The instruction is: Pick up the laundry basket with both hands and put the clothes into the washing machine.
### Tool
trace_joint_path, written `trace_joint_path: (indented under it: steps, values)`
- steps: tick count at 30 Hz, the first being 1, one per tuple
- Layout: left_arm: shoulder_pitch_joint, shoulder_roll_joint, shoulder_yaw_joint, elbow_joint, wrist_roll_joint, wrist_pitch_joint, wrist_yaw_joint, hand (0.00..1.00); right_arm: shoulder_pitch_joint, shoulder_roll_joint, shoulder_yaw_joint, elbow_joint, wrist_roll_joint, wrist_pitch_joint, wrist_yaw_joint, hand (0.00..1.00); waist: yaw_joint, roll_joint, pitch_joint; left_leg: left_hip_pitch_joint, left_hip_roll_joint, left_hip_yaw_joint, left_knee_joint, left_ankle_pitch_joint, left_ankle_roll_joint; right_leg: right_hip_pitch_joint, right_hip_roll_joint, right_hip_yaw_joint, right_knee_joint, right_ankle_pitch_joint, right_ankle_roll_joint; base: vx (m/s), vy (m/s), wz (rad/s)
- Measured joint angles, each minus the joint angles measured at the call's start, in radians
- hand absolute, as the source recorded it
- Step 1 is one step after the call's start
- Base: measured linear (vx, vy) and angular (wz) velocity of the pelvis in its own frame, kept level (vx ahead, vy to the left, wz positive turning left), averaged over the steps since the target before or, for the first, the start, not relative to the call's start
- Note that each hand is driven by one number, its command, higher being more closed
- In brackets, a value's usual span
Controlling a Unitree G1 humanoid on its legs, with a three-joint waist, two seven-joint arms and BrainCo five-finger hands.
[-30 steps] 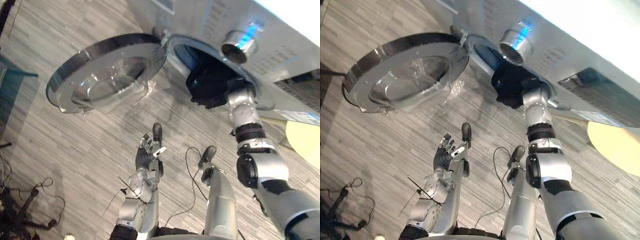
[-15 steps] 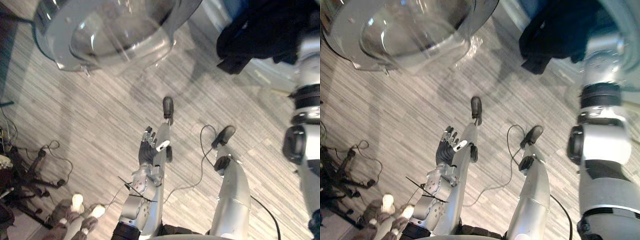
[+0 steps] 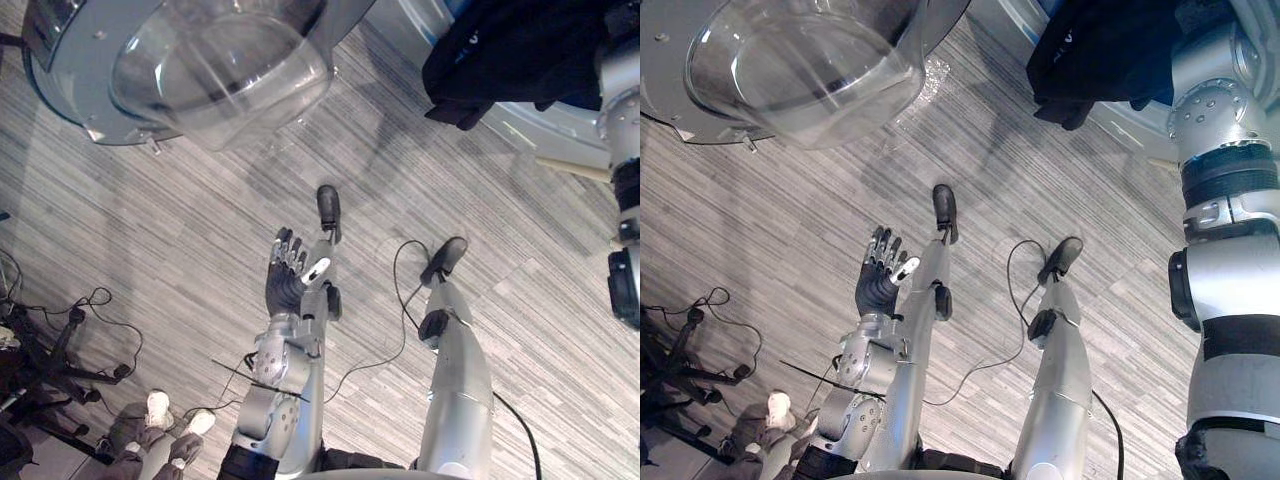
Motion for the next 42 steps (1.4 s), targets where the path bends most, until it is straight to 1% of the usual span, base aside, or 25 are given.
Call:
trace_joint_path:
  steps: [1,2,4,5,7,8,9,10,11,12,13,14,15,18,23,25,30,32,33,35,37,38,39,40,42]
  values:
    - [0.000,0.000,0.000,0.007,0.000,0.000,0.001,0.00,0.000,0.000,-0.002,0.001,0.000,-0.026,-0.011,0.00,-0.003,0.000,0.000,0.004,-0.002,0.000,-0.021,0.009,0.005,0.004,0.004,-0.004,-0.017,0.009,-0.003,0.08,0.042,0.01]
    - [0.000,0.000,-0.001,0.015,0.000,0.000,0.001,0.00,0.000,0.000,-0.010,0.003,-0.002,-0.037,-0.014,0.00,-0.003,0.000,0.000,0.004,-0.003,0.001,-0.025,0.010,0.004,0.004,0.004,-0.006,-0.021,0.011,-0.003,0.07,0.038,0.03]
    - [0.000,0.000,-0.002,0.043,-0.001,0.003,0.001,0.00,-0.001,0.036,-0.099,0.025,-0.003,-0.061,-0.016,0.00,-0.002,0.000,0.000,0.008,-0.008,0.004,-0.027,0.012,0.007,0.008,0.000,-0.006,-0.024,0.013,-0.004,0.07,0.044,0.04]
    - [0.000,0.000,-0.003,0.046,-0.001,0.003,0.001,0.00,-0.001,0.044,-0.120,0.029,-0.005,-0.062,-0.016,0.00,-0.001,0.000,0.000,0.009,-0.009,0.005,-0.027,0.012,0.007,0.009,-0.001,-0.005,-0.024,0.013,-0.004,0.07,0.045,0.01]
    - [0.000,0.000,-0.004,0.051,-0.002,0.003,0.000,0.00,-0.001,0.058,-0.163,0.040,-0.046,-0.056,-0.012,0.00,0.006,0.001,0.000,0.010,-0.009,0.008,-0.027,0.012,0.006,0.006,-0.003,-0.003,-0.018,0.012,-0.004,0.05,0.029,-0.03]
    - [0.000,0.000,-0.004,0.052,-0.002,0.002,0.000,0.00,-0.001,0.058,-0.167,0.041,-0.070,-0.042,-0.008,0.00,0.007,0.001,0.000,0.011,-0.009,0.009,-0.027,0.012,0.006,0.004,-0.004,-0.003,-0.014,0.012,-0.004,0.04,0.023,-0.03]
    - [0.000,0.000,-0.004,0.054,-0.006,0.002,-0.001,0.00,-0.001,0.059,-0.168,0.050,-0.124,-0.007,-0.001,0.00,0.007,0.002,0.000,0.013,-0.009,0.011,-0.027,0.012,0.006,0.001,-0.006,0.000,-0.007,0.011,-0.005,0.02,0.015,-0.03]
    - [0.000,0.000,-0.004,0.054,-0.012,0.001,-0.001,0.00,-0.001,0.059,-0.168,0.054,-0.149,0.008,0.005,0.00,0.008,0.002,0.000,0.014,-0.009,0.012,-0.027,0.012,0.006,0.000,-0.007,0.003,-0.005,0.011,-0.005,0.03,0.015,-0.05]
    - [0.000,0.000,-0.004,0.056,-0.012,-0.003,-0.001,0.00,-0.001,0.059,-0.168,0.057,-0.208,0.035,0.022,0.00,0.010,0.002,0.000,0.015,-0.009,0.012,-0.029,0.008,0.002,-0.006,-0.009,0.009,0.007,0.007,-0.007,0.02,0.008,-0.05]
    - [-0.001,0.000,-0.004,0.059,-0.012,-0.008,-0.001,0.00,-0.001,0.059,-0.168,0.057,-0.232,0.043,0.029,0.00,0.011,0.003,0.000,0.016,-0.010,0.013,-0.032,0.008,0.001,-0.013,-0.011,0.013,0.015,0.004,-0.009,0.02,0.005,-0.08]
    - [-0.005,0.000,-0.003,0.078,-0.012,-0.021,-0.001,0.00,-0.001,0.058,-0.162,0.058,-0.308,0.063,0.038,0.00,0.014,0.003,0.000,0.027,-0.011,0.023,-0.053,0.012,-0.003,-0.022,-0.013,0.022,0.029,-0.001,-0.012,0.01,-0.002,-0.08]
    - [-0.006,0.000,-0.003,0.087,-0.012,-0.021,-0.001,0.00,-0.001,0.058,-0.161,0.058,-0.360,0.075,0.041,0.00,0.015,0.003,0.000,0.030,-0.011,0.024,-0.058,0.014,-0.006,-0.026,-0.014,0.025,0.033,-0.002,-0.011,0.00,-0.011,-0.08]
    - [-0.010,0.000,-0.003,0.103,-0.011,-0.021,-0.001,0.00,-0.001,0.058,-0.159,0.058,-0.448,0.096,0.047,0.00,0.015,0.003,0.000,0.030,-0.011,0.024,-0.061,0.015,-0.007,-0.034,-0.016,0.028,0.046,-0.008,-0.011,0.00,-0.015,-0.04]
    - [-0.034,0.001,-0.003,0.147,-0.010,-0.024,0.000,0.00,-0.001,0.058,-0.151,0.060,-0.606,0.132,0.062,0.00,0.016,0.004,-0.001,0.031,-0.009,0.023,-0.070,0.020,-0.014,-0.044,-0.015,0.032,0.060,-0.017,-0.014,0.00,-0.035,-0.02]
    - [-0.071,0.005,-0.003,0.196,-0.009,-0.039,0.001,0.00,-0.002,0.050,-0.138,0.079,-0.708,0.138,0.073,0.00,0.018,0.005,-0.002,0.032,-0.009,0.022,-0.079,0.024,-0.019,-0.047,-0.014,0.036,0.062,-0.019,-0.015,0.00,-0.021,0.00]
    - [-0.077,0.006,-0.003,0.213,-0.008,-0.040,0.000,0.00,-0.002,0.036,-0.112,0.102,-0.788,0.150,0.094,0.00,0.020,0.005,-0.002,0.032,-0.009,0.020,-0.081,0.024,-0.019,-0.047,-0.014,0.036,0.062,-0.021,-0.017,0.01,-0.032,0.02]
    - [-0.096,0.008,-0.001,0.256,-0.005,-0.041,0.001,0.00,0.001,0.027,-0.107,0.108,-0.877,0.170,0.103,0.00,0.022,0.005,-0.002,0.033,-0.009,0.020,-0.082,0.024,-0.018,-0.047,-0.012,0.035,0.061,-0.022,-0.018,0.00,0.000,0.00]
    - [-0.112,0.008,0.003,0.258,0.002,-0.041,0.002,0.00,0.008,0.027,-0.114,0.103,-0.888,0.170,0.102,0.00,0.022,0.005,-0.002,0.033,-0.008,0.019,-0.082,0.024,-0.018,-0.046,-0.012,0.035,0.060,-0.022,-0.018,0.00,0.000,0.00]
    - [-0.127,0.006,0.011,0.260,0.008,-0.041,0.002,0.00,0.028,0.026,-0.136,0.069,-0.887,0.171,0.099,0.00,0.022,0.004,-0.002,0.033,-0.008,0.019,-0.082,0.024,-0.018,-0.045,-0.012,0.035,0.059,-0.022,-0.018,0.00,0.000,0.00]
    - [-0.154,0.002,0.027,0.272,0.012,-0.041,0.005,0.00,0.108,0.027,-0.204,-0.061,-0.887,0.168,0.077,0.00,0.022,0.003,-0.002,0.034,-0.009,0.019,-0.082,0.025,-0.017,-0.042,-0.011,0.035,0.055,-0.022,-0.018,0.00,0.000,0.00]
    - [-0.161,0.003,0.037,0.278,0.024,-0.040,0.023,0.00,0.233,0.035,-0.283,-0.240,-0.890,0.153,0.036,0.00,0.020,0.003,-0.003,0.037,-0.009,0.021,-0.082,0.028,-0.014,-0.033,-0.010,0.032,0.044,-0.022,-0.018,0.02,-0.010,0.03]
    - [-0.161,0.003,0.042,0.282,0.032,-0.039,0.025,0.00,0.261,0.047,-0.301,-0.276,-0.891,0.152,0.027,0.00,0.019,0.003,-0.003,0.039,-0.009,0.021,-0.081,0.028,-0.014,-0.029,-0.009,0.032,0.042,-0.022,-0.018,0.03,-0.016,0.04]
    - [-0.161,0.003,0.061,0.294,0.041,-0.037,0.031,0.00,0.326,0.080,-0.357,-0.367,-0.908,0.148,0.009,0.00,0.016,0.001,-0.003,0.046,-0.010,0.023,-0.081,0.029,-0.013,-0.020,-0.009,0.032,0.038,-0.022,-0.018,0.00,0.000,0.00]
    - [-0.161,0.003,0.064,0.295,0.045,-0.036,0.034,0.00,0.337,0.086,-0.366,-0.380,-0.918,0.148,0.006,0.00,0.015,0.001,-0.003,0.047,-0.010,0.023,-0.081,0.028,-0.013,-0.018,-0.009,0.032,0.037,-0.022,-0.018,0.04,-0.026,0.02]
    - [-0.161,0.003,0.083,0.297,0.059,-0.037,0.044,0.00,0.413,0.142,-0.435,-0.483,-0.983,0.145,-0.035,0.00,0.010,-0.001,-0.002,0.054,-0.010,0.023,-0.082,0.028,-0.013,-0.005,-0.006,0.031,0.023,-0.022,-0.019,0.04,-0.028,0.02]
